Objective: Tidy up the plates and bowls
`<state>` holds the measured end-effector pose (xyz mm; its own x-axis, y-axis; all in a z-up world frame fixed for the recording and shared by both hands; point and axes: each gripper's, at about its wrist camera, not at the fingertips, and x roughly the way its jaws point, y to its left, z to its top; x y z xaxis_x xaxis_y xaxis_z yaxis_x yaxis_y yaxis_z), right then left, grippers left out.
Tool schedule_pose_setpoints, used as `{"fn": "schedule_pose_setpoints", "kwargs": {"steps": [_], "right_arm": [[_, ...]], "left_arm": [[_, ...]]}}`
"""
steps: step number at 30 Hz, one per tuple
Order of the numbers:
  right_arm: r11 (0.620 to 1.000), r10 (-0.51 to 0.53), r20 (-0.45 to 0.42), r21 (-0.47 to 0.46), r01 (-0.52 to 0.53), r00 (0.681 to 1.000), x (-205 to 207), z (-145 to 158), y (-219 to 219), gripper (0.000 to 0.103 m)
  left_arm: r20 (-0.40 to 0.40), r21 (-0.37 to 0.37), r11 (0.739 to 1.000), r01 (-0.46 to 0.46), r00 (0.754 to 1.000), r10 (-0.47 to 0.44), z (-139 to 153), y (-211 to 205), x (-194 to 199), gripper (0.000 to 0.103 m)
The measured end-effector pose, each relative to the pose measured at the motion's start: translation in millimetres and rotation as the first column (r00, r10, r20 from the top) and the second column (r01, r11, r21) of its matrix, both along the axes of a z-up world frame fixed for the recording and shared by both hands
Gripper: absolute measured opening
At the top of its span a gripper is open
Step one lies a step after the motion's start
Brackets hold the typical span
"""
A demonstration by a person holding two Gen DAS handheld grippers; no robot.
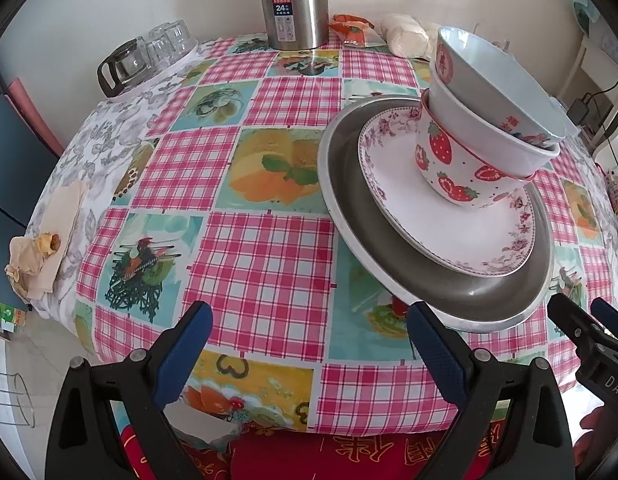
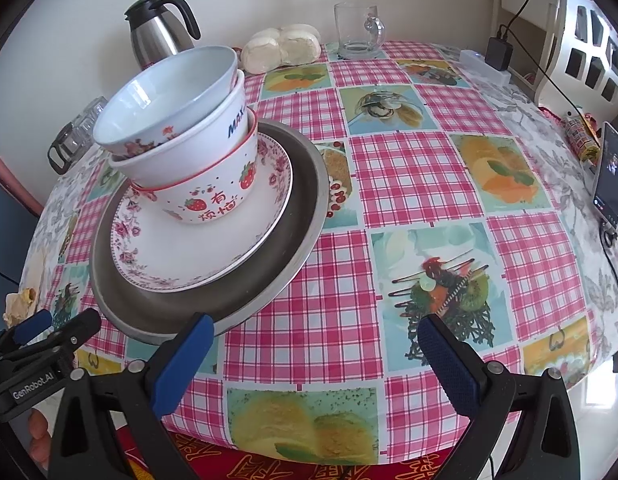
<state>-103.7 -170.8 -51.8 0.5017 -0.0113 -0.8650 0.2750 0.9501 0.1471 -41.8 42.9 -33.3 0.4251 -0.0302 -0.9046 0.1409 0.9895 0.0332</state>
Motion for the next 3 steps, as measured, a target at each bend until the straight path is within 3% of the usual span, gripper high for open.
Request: {"fn": "schedule_pose_setpoints", "kwargs": {"steps": [3], "right_arm": [[1.000, 0.000, -0.001, -0.001, 0.000, 1.000, -0.1, -0.8, 1.1, 0.103]], "left_arm": [[-0.008, 0.003, 1.000, -0.002, 1.000, 0.002, -1.5, 0.3, 0.9, 0.098]]}}
